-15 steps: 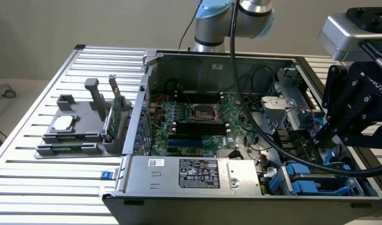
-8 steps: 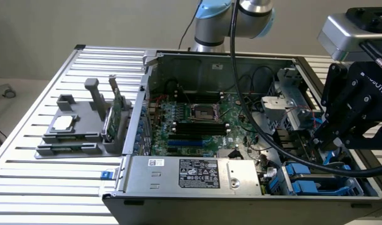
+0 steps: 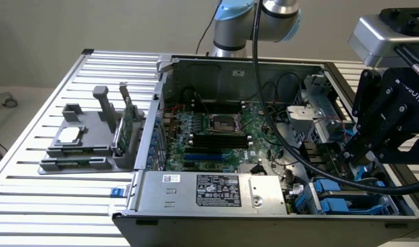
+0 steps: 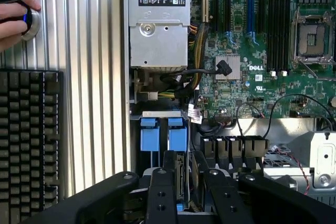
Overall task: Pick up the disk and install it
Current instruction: 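Insert the first disk wire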
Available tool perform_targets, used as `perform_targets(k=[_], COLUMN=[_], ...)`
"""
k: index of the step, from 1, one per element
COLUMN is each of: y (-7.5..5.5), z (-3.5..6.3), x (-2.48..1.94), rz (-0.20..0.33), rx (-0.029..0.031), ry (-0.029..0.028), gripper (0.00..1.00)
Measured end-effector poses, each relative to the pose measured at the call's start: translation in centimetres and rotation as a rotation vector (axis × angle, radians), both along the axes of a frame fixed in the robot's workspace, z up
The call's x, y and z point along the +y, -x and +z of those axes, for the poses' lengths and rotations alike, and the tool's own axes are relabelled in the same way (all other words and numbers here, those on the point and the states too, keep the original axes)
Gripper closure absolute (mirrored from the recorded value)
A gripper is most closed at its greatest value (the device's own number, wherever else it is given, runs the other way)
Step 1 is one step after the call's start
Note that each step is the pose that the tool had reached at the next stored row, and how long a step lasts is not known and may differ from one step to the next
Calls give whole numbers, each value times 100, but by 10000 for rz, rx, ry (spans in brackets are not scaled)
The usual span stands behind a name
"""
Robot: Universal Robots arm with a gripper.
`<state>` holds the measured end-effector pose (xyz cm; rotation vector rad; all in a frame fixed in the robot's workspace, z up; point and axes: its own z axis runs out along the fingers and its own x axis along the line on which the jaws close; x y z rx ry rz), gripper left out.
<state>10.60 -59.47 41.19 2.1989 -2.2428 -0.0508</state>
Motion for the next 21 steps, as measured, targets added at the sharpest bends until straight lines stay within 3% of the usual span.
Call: perform_targets(k=[10,21], y=[0,0], z=[-14,-40], x=[0,0], rz=[-1355,-2890], rx=[0,5], ry=[-147,-373], gripper=[72,72])
